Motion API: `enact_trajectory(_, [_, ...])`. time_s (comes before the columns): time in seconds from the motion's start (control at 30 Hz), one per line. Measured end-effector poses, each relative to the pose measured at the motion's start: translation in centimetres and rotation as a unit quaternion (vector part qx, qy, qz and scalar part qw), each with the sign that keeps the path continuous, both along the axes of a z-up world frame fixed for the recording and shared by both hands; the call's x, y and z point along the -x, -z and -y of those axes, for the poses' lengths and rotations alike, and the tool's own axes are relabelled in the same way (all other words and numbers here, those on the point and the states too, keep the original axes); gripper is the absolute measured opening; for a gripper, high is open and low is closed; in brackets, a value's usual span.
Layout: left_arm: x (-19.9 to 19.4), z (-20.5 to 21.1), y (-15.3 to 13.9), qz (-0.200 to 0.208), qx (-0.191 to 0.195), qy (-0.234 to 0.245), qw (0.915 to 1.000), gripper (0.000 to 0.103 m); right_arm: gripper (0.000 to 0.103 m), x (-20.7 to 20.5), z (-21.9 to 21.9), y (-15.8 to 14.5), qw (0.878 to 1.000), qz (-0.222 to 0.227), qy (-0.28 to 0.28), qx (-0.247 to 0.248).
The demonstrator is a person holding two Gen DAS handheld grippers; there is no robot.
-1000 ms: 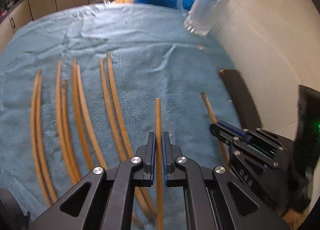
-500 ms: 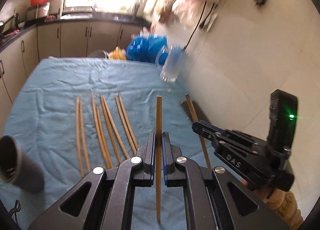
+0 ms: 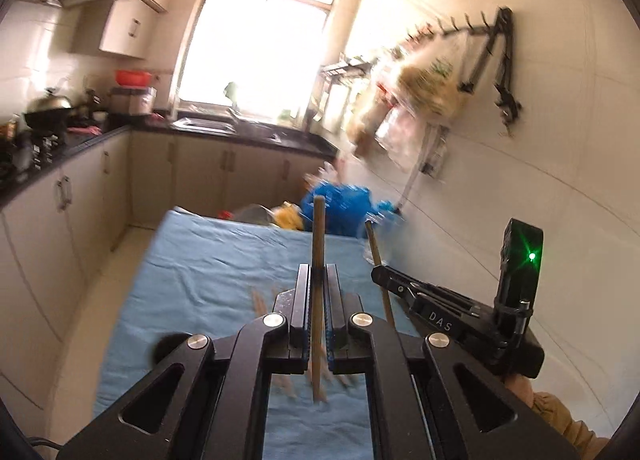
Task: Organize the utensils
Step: 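Lift both held chopsticks and lower them into the black cup, then open both tools and move them back over the chopsticks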
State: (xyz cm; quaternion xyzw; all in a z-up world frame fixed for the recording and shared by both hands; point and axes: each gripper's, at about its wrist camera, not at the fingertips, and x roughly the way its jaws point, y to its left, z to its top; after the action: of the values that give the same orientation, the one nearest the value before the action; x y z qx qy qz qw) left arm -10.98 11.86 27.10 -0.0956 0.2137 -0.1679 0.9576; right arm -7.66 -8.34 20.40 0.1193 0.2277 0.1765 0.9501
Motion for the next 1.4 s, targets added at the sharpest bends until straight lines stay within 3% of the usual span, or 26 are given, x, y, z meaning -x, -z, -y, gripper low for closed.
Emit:
enact_trajectory(0.3, [-0.9, -8.5, -3.7, 0.019, -0.028, -0.070, 0.9969, 0.004, 0.008, -5.8, -10.9, -1.5, 0.995, 0.024, -0.079, -0.063])
enact_trajectory(0.53, [-4.4, -10.8, -2.9, 0.008, -0.019, -0.081, 0.9965, 0.004, 0.008, -10.0, -15.4, -0.3, 0.993, 0.043, -0.072, -0.082])
enact_trajectory(0.8, [-9.0, -11.2, 1.9, -0.063, 0.000, -0.059, 0.9963, 0.000, 0.008, -12.2, -16.3, 3.0, 0.997, 0.032, -0.044, -0.062])
enact_trajectory(1.1, [-10.3, -10.2, 5.2, -0.087, 0.003, -0.057, 0.9946, 0.000, 0.008, -11.7, -15.9, 6.6, 0.998, 0.005, -0.049, -0.029])
enact_trajectory(1.3, [-9.9, -11.1, 6.9, -0.114, 0.031, -0.077, 0.9901, 0.000, 0.010, -10.3, -15.8, 7.7, 0.998, -0.003, -0.058, -0.011])
enact_trajectory(1.37, [-9.4, -11.3, 7.0, -0.112, 0.029, -0.092, 0.9890, 0.000, 0.016, -9.8, -15.5, 7.6, 0.998, -0.002, -0.055, -0.007])
enact_trajectory(1.4, [-9.0, -11.4, 7.0, -0.110, 0.024, -0.100, 0.9886, 0.000, 0.027, -9.5, -15.2, 7.5, 0.999, -0.002, -0.051, -0.004])
